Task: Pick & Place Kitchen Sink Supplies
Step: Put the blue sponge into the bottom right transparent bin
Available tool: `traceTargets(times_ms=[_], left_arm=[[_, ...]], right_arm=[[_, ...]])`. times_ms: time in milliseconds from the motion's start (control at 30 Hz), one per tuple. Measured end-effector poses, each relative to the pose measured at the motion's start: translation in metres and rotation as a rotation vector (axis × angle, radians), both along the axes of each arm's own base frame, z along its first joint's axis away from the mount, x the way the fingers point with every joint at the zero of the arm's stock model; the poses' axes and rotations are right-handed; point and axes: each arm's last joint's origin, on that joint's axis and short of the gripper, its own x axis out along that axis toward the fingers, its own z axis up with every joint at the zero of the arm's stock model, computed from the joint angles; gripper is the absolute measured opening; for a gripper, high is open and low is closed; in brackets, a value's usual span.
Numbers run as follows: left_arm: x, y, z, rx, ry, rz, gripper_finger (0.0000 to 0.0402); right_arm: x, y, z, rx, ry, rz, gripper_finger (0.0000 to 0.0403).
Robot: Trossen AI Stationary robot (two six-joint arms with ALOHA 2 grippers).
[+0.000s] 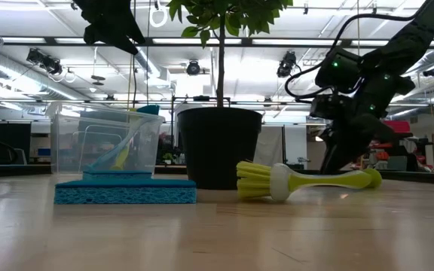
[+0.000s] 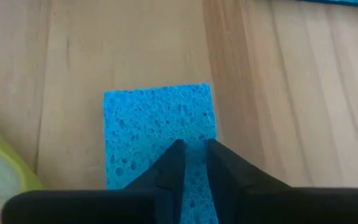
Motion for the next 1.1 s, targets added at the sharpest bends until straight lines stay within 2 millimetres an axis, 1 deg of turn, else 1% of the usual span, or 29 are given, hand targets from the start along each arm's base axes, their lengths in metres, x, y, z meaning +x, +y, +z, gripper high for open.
traceTargets(times_ms=[100, 200, 333, 600, 733, 900, 1100], left_arm=[[0.0, 0.0, 0.0, 0.0, 0.0, 0.001, 0.0195], [0.0, 0.0, 0.0, 0.0, 0.0, 0.001, 0.0195], [0.0, 0.0, 0.0, 0.0, -0.001, 0.001, 0.0195], [0.0, 0.0, 0.0, -0.001, -0.001, 0.001, 0.0195], [0.0, 0.0, 0.0, -0.001, -0.001, 0.001, 0.0195], [0.0, 0.0, 0.0, 0.0, -0.001, 0.001, 0.0195], [0.0, 0.0, 0.0, 0.0, 0.0, 0.001, 0.0195]], right_arm=[[0.001, -0.001, 0.001, -0.001, -0.008, -0.025, 0.0049], [0.002, -0.001, 0.002, 0.01, -0.03, -0.039, 0.0049], [0.003, 0.0, 0.002, 0.045, -0.041, -0.027, 0.0072], [0.003, 0.0, 0.002, 0.063, -0.047, -0.019, 0.0144], [0.005, 0.0, 0.004, 0.066, -0.052, -0.025, 0.017], [0.008, -0.003, 0.01, 0.052, -0.073, -0.022, 0.0186], [0.005, -0.012, 0.01, 0.054, -0.074, -0.044, 0.0186]])
